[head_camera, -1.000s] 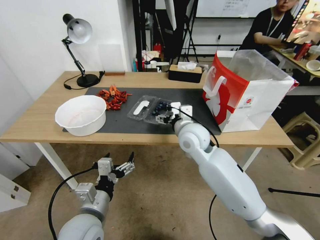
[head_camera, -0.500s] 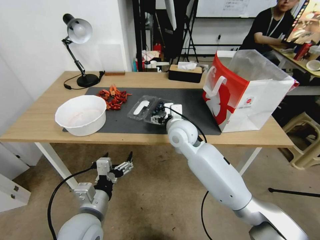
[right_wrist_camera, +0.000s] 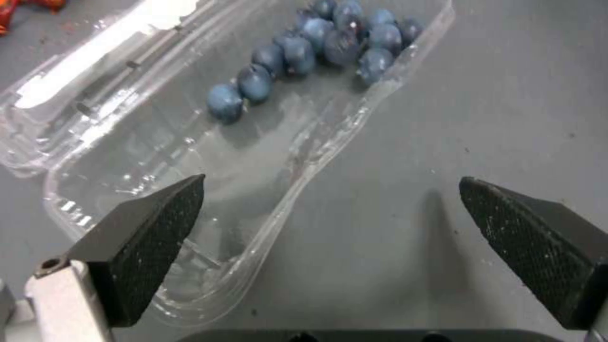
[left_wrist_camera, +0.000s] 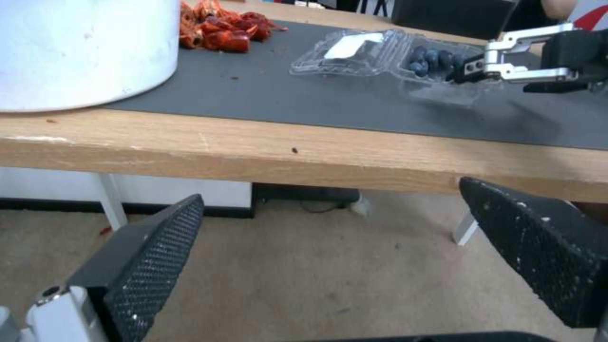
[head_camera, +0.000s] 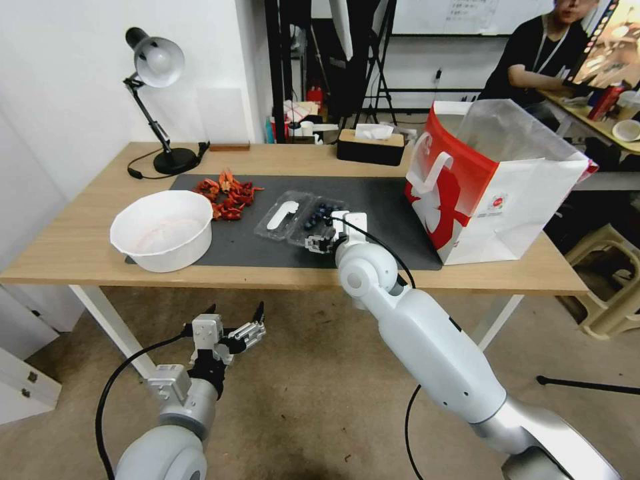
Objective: Close the takeout container lid, then place the container into the takeout bag.
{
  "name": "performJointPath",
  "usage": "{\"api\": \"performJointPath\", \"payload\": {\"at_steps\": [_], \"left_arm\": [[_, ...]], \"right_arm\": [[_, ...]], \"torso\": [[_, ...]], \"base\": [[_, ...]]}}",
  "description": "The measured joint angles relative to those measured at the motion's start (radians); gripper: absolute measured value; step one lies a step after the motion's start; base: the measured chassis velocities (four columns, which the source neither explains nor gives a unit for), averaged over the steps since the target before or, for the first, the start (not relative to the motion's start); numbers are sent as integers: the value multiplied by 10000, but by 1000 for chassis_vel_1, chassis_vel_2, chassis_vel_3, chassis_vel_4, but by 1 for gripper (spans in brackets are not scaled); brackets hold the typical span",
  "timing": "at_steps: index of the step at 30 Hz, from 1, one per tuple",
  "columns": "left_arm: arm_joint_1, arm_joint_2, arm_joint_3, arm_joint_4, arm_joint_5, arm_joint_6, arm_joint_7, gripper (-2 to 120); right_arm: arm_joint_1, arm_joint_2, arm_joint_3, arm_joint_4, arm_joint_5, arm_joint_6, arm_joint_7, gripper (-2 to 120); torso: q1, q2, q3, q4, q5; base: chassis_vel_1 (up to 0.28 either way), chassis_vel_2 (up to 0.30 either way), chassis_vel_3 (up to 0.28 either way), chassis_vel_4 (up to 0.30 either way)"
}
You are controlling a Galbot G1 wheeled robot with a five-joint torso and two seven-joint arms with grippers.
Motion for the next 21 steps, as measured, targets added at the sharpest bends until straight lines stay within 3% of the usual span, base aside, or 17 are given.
{"api": "performJointPath", "payload": {"at_steps": [21], "left_arm": [[-57,9,46,43,30,-91,-125,100]], "right_arm": [[-14,-529,142,267,538,6,577,100]], "torso": [[0,0,0,1,0]], "base": [[0,0,0,0]]}}
